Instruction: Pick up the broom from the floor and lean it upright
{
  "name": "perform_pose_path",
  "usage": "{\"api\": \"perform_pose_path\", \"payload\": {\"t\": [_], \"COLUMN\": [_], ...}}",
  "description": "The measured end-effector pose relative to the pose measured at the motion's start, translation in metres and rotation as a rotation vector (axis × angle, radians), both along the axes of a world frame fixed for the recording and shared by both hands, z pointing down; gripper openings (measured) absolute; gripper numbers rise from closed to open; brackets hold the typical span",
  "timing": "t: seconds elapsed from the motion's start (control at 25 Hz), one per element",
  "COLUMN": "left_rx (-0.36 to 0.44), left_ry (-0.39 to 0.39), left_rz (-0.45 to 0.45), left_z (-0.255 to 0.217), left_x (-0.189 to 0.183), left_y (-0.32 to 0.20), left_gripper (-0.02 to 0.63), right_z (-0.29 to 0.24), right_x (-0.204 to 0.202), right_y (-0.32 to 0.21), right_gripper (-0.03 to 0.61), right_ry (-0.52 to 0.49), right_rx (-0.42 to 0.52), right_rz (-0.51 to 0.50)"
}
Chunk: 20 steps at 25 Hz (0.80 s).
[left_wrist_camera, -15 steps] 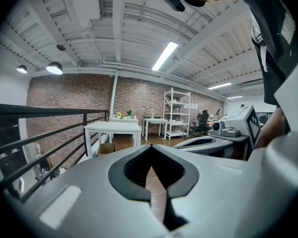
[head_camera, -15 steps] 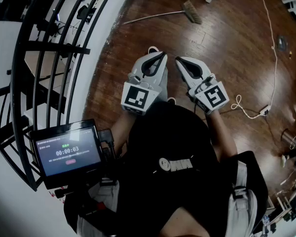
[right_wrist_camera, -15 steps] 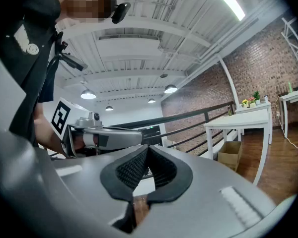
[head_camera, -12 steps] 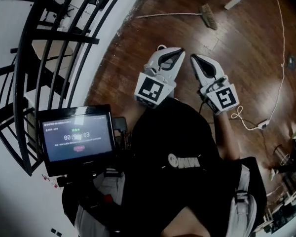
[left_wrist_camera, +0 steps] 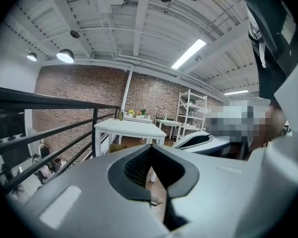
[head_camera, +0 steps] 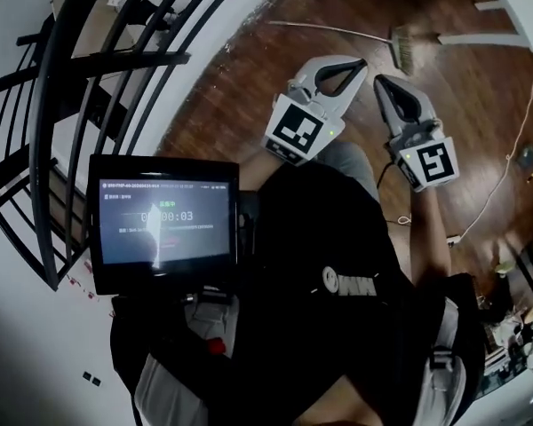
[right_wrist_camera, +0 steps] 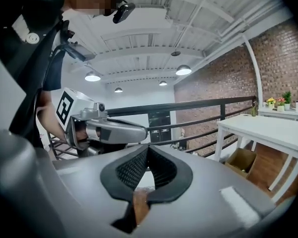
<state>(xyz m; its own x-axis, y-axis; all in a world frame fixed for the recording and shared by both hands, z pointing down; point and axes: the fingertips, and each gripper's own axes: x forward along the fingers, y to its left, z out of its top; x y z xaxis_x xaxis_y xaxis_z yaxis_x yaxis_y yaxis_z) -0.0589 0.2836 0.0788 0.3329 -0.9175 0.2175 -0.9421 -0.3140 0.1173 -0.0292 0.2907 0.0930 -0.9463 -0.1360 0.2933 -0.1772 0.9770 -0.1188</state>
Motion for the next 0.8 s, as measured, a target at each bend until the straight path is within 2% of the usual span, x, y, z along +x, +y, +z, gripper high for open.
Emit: {"api": "perform_pose_path", "payload": {"t": [0.2,0.44,0.6,0.68,0.8], "left_rx": [-0.069,-0.134,-0.176,-0.190,-0.140], "left_ry": [0.042,0.008,0.010,0.033,0.022], "left_rz": [-0.044,-0.085,-0.153,-0.169,-0.199], "left_z": [0.032,0.068,0.107,0.134,0.137], "left_x": [-0.028,-0.041,-0.068,-0.080,-0.097], "left_y": [-0.062,-0.129,-0.184,-0.208,-0.220], "left_gripper": [0.018,0.018,0.018,0.018,0.018], "right_z": [0.027,0.056,0.119,0.156,0.189], "right_x": [-0.027,-0.045,-0.063,-0.070,-0.077], "right_y": [-0.062,-0.140,-0.195,-0.221,-0.232], "right_gripper": [0.003,0.003,0.003,0.003,0.006], "right_ry": [0.030,0.005,0.064,0.154,0.272], "right_rx": [-0.016,-0.076,-0.115,-0.054,0.084], "right_rz": [-0.033,-0.046,-0.157,-0.223,-0.333]}}
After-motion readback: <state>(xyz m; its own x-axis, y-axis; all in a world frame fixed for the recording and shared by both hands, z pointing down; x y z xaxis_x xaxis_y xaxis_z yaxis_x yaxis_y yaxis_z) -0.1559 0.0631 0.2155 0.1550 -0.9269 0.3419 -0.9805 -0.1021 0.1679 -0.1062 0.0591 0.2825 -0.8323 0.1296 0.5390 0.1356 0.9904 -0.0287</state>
